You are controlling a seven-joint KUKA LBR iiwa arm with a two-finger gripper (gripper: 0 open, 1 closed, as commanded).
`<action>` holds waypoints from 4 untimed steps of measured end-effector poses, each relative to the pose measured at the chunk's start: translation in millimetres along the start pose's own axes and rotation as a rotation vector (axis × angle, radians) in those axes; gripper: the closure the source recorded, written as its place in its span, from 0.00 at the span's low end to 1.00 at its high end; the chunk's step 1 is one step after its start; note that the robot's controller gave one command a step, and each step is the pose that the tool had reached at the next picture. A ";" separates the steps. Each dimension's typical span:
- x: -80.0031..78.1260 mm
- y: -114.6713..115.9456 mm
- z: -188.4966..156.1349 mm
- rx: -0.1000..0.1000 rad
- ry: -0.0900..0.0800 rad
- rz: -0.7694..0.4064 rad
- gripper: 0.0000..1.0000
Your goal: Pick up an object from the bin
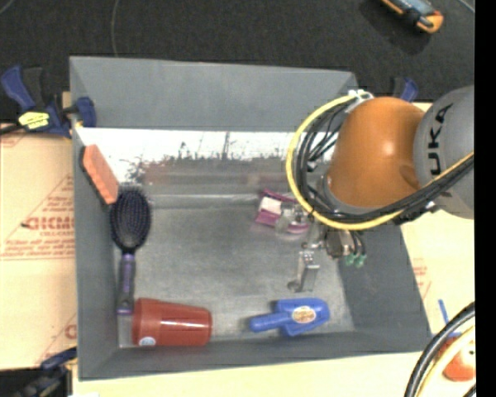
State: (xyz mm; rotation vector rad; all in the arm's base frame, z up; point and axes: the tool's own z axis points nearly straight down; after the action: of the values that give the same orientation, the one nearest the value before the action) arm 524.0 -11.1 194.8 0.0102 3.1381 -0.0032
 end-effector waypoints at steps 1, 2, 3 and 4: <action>0.1 -0.2 0.1 0.000 0.000 0.000 0.00; 15.7 -38.5 45.5 0.001 0.001 -0.099 0.00; -12.6 -97.6 46.3 0.003 -0.010 -0.129 0.00; 27.8 -27.1 85.2 -0.005 0.000 0.083 0.00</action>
Offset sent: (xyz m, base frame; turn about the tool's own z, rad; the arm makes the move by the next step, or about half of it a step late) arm -0.0155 -0.0357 -0.0439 -0.1021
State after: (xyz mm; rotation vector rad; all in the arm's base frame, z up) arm 496.2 -38.2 109.6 0.1408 3.1351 0.0043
